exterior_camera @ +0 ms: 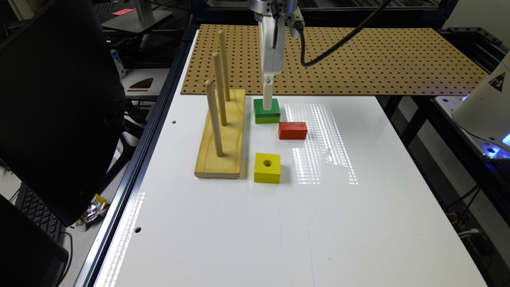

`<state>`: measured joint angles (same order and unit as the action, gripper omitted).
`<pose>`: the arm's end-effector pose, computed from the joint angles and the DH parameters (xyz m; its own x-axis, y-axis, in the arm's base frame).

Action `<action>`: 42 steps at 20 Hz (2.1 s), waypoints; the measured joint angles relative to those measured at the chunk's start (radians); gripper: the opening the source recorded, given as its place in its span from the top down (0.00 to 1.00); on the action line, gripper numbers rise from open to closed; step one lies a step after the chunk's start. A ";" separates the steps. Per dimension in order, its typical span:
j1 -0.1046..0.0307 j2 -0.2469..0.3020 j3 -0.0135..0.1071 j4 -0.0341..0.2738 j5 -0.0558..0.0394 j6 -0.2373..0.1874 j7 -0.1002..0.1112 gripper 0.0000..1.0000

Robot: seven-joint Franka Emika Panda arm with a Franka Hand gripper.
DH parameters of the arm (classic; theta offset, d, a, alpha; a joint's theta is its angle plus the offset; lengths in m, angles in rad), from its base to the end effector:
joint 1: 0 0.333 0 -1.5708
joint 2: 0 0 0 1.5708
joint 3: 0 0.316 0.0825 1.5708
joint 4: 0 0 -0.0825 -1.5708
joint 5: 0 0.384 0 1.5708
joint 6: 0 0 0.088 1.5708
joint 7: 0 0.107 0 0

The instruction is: Pick up green block.

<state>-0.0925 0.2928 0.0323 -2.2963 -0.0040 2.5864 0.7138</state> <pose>0.5287 -0.0315 0.2210 0.7165 -0.6975 -0.0066 -0.6975 -0.7165 -0.0038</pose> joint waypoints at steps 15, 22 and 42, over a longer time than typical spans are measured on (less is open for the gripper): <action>0.000 0.037 0.004 0.002 0.0000 0.038 0.001 0.00; 0.000 0.076 0.004 0.002 0.0001 0.073 0.002 0.00; 0.001 0.134 0.012 0.029 -0.0009 0.126 0.011 0.00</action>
<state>-0.0920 0.4270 0.0441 -2.2676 -0.0049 2.7123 0.7244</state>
